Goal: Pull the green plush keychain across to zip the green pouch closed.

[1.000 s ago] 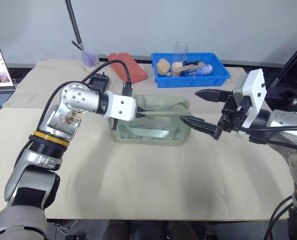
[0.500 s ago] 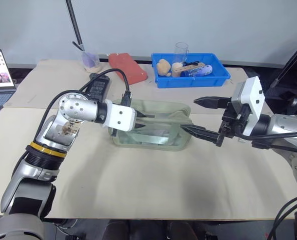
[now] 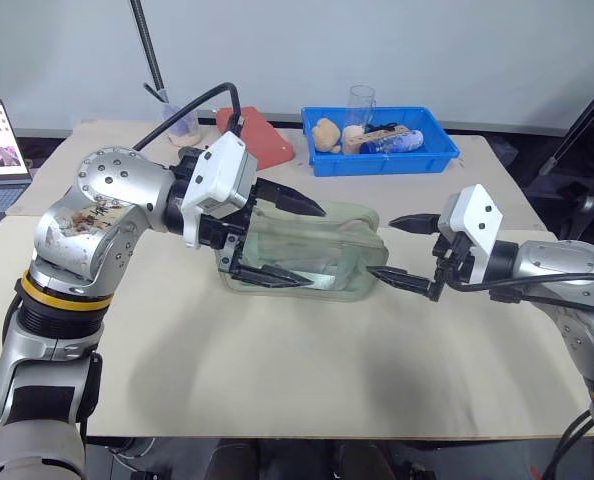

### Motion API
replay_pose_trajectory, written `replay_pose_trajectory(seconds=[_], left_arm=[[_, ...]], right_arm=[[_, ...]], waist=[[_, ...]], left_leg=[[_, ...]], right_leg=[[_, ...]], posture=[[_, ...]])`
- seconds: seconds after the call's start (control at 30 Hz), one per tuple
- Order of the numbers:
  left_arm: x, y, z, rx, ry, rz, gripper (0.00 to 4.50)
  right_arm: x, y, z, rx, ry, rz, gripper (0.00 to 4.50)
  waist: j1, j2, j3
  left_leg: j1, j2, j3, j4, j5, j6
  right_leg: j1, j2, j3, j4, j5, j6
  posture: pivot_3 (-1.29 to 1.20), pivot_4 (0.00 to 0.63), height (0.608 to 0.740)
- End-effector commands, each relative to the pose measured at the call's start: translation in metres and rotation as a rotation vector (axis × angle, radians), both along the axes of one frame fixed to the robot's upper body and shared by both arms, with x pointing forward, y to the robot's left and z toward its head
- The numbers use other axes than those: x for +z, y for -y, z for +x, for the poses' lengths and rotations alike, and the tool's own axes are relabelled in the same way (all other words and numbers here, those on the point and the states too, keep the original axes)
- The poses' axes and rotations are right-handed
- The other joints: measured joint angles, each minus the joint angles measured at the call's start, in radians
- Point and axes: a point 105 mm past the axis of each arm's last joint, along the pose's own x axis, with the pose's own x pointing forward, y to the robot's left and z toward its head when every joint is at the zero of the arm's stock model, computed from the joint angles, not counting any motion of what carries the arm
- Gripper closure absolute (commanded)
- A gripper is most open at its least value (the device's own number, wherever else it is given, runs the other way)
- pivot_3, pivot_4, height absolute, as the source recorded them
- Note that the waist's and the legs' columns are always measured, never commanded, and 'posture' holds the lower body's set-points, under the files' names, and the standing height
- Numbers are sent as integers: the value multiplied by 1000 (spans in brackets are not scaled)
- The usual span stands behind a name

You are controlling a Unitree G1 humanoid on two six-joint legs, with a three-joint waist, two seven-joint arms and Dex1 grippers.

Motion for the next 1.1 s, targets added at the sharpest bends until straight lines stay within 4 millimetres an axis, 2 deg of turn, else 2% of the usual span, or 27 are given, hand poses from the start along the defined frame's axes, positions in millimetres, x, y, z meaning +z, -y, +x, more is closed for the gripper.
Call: replay_pose_trajectory(seconds=[0.03, 0.17, 0.33, 0.37, 0.43, 0.5, 0.63, 0.7, 0.83, 1.0, 1.1], left_arm=[[8, -6, 0, 39, 41, -2, 0], [11, -15, 8, 113, 36, -21, 0], [30, -52, 31, 350, 33, -75, 0], [32, -64, 36, 410, 32, -79, 0], [28, -91, 43, 524, 17, -75, 0], [15, -112, 45, 606, -8, -49, 0], [-15, -131, 46, 685, -31, 5, 0], [-23, -135, 51, 718, -21, 4, 0], [-27, -135, 63, 753, 10, -36, 0], [-20, -138, 78, 778, 43, -82, 0], [-20, -138, 80, 760, 41, -66, 0]], right_arm=[[6, -2, 1, 34, 55, -13, 1238], [4, -6, 3, 59, 51, -6, 2614], [2, -6, 7, 72, 47, -5, 4340], [1, -6, 8, 75, 46, -5, 4465], [0, -6, 8, 88, 47, -18, 4465], [0, -7, 7, 102, 48, -25, 4465], [-1, -9, 5, 128, 45, -29, 4465], [-2, -9, 6, 130, 46, -32, 4465], [-1, -9, 6, 137, 47, -28, 4465], [-1, -9, 5, 139, 45, -27, 4465], [0, -9, 5, 140, 47, -27, 4465]], waist=[[0, 0, 0], [0, 0, 0], [-2, 0, 0], [-2, 0, 0], [-3, 0, 0], [-5, 0, 0], [2, 0, 0], [7, 0, 0], [12, 0, 0], [11, 0, 0], [9, 0, 0]], left_leg=[[0, 0, 0, 0, 0, 0], [0, 0, 0, 0, 0, 0], [0, 0, 0, 0, 0, 0], [1, 0, 0, 0, 0, 0], [1, 0, 0, 0, 0, 0], [2, 1, 1, -1, 0, 0], [2, 1, 2, -1, 0, 0], [1, 1, 2, -1, 0, -1], [1, 1, 3, -1, 0, -1], [1, 1, 3, -1, 0, -1], [1, 1, 3, -1, 0, -1]], right_leg=[[0, 0, 0, 0, -1, -2], [0, 0, 0, 0, -1, -2], [0, 0, 0, 1, -1, -2], [0, 0, 0, 1, -1, -2], [0, 0, 0, 1, -1, -2], [0, 0, 0, 1, -1, -2], [0, 0, 0, 1, -1, -6], [-1, -1, 0, 1, 0, -7], [0, -1, 0, 0, 0, -8], [-1, 0, 0, 1, 0, -8], [-1, -1, 0, 1, 0, -8]], posture=[[0, 150, 740], [0, 150, 740], [0, 150, 740], [0, 150, 740], [0, 150, 740], [0, 150, 740], [0, 150, 740], [0, 150, 740], [0, 150, 740], [0, 150, 740], [0, 150, 740]])
